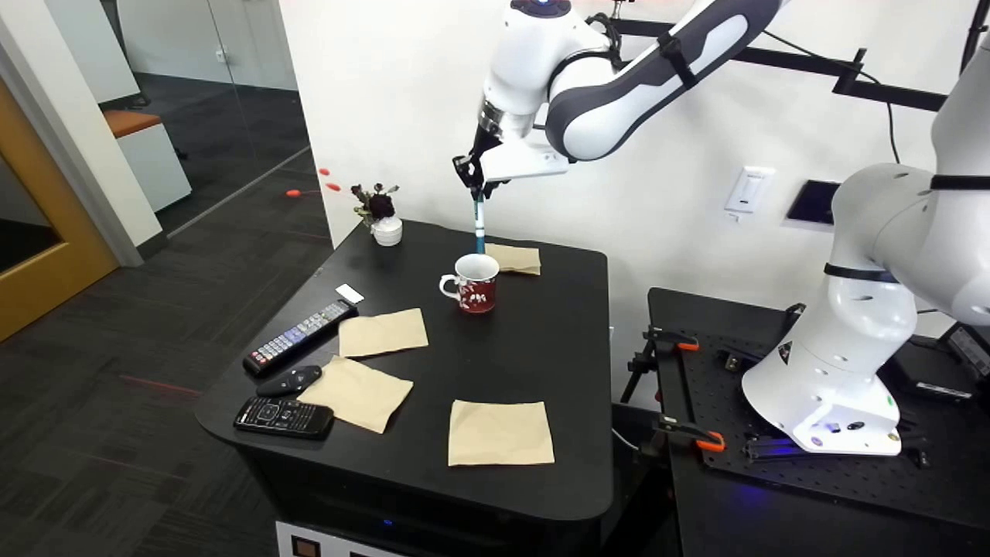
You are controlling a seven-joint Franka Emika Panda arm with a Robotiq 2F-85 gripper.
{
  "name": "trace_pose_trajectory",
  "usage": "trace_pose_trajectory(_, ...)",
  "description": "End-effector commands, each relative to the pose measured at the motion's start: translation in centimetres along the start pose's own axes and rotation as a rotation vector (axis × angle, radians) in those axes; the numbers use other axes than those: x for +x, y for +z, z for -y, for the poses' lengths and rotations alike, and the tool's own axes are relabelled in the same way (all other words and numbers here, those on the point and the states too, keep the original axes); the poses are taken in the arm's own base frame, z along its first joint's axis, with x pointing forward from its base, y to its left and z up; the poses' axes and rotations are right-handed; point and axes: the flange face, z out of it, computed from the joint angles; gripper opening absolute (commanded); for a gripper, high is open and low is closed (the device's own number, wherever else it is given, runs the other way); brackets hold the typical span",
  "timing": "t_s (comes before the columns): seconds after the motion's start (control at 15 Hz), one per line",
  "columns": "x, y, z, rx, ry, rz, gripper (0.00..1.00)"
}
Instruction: Take the marker out of the mug and put it on the table
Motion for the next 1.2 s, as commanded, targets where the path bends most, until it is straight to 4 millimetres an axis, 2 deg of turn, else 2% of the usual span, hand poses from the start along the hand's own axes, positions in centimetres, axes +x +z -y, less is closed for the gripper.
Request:
trace_pose_trajectory(0.0,-2.7,-2.5,-0.2,0.025,-0.086,0.087,0.05)
trace_pose_trajectory(0.2,-5.1,-2.9,1.1,0.035,-0.18,0.183,0.05)
trace_pose_trajectory(0.53,-8.5,-1.6,4.0,0.041,-0.328,0.333,0.05)
trace_pose_trajectory(0.87,-10.6,1.5,6.4,0.035,-0.491,0.442,0.05)
trace_pose_trajectory(1.13,-10.9,4.6,8.0,0.008,-0.621,0.513,0.05)
